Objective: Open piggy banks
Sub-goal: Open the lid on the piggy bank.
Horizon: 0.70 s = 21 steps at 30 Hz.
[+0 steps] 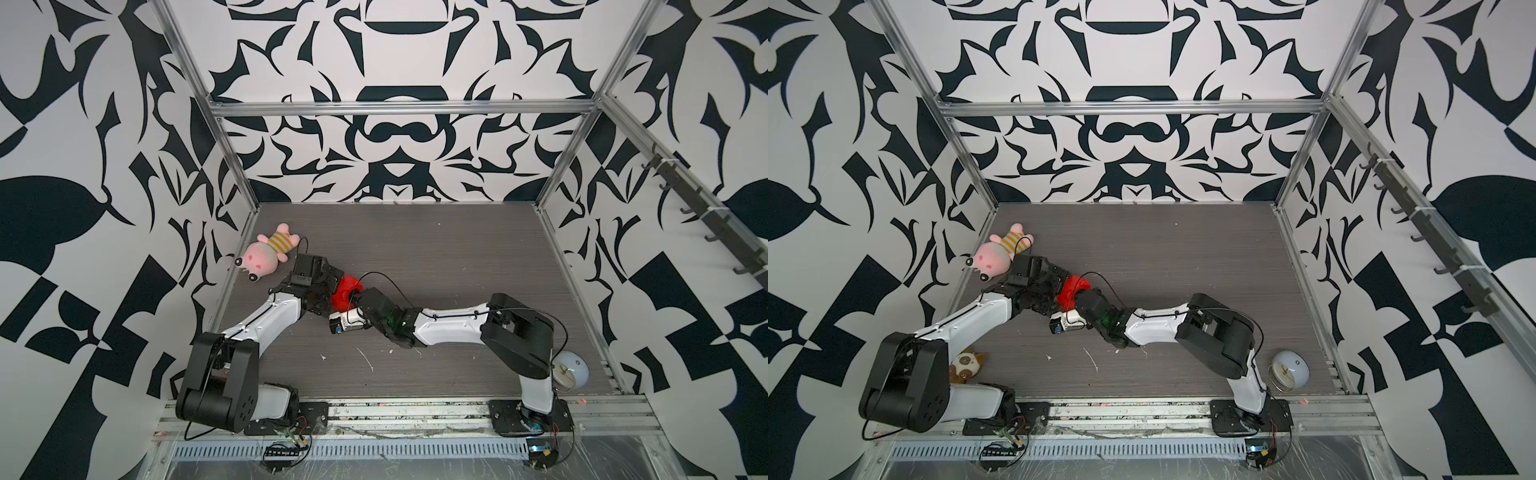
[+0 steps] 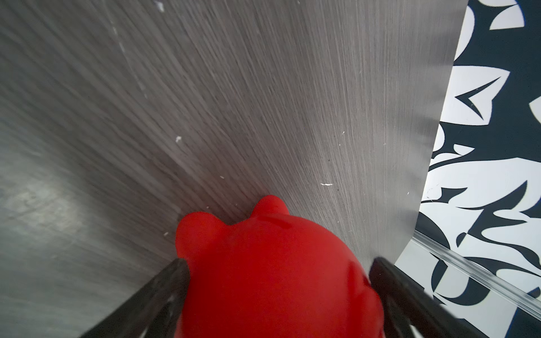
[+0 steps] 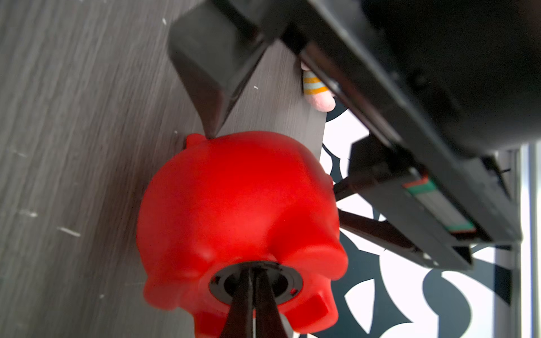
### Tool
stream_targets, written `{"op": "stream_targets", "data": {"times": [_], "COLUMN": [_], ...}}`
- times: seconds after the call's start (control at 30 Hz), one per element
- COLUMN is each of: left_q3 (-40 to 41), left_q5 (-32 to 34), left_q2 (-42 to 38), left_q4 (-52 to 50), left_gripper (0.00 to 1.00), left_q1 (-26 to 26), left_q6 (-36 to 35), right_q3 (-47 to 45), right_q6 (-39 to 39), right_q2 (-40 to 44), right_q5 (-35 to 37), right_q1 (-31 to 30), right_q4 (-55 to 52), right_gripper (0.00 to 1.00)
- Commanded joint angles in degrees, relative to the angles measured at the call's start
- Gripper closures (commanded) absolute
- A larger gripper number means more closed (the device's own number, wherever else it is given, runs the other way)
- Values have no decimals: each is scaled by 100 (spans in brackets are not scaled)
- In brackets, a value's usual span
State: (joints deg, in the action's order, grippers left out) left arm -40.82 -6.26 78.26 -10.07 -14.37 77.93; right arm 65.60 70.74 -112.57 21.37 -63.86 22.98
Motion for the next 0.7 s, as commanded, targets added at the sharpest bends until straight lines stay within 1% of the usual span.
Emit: {"op": "stream_targets", "data": {"times": [0.0,0.17,0.2,0.27,0.3,0.37,0.53,0.67], "left_q3": [-26,-10,-12,0,2,-9,-9,-5], "left_q5": [-710,-685,-681,-666,-666,-666,-632,-605], "left_q2": [106,58,54,41,40,40,5,-29], "left_q4": [-378,-392,-399,-408,-402,-416,-461,-476], "left_gripper": [1,0,0,0,0,0,0,0], "left_q1": [-154,-154,-154,-154,-154,-154,-154,-152], "left_q6": [-50,-43,-46,-37,-32,-37,-37,-37], "right_q3": [-14,-120,-130,-142,-155,-210,-377,-667], "right_q6": [510,380,306,114,38,-120,-786,-1491], "right_q2": [-338,-265,-249,-213,-197,-152,91,481], "right_q5": [-247,-215,-206,-188,-186,-181,-322,-424], "right_q1": [-27,-22,-23,-24,-22,-22,0,46], "right_q4": [-251,-13,12,21,56,160,283,314], "right_gripper": [100,100,97,85,81,75,64,62]}}
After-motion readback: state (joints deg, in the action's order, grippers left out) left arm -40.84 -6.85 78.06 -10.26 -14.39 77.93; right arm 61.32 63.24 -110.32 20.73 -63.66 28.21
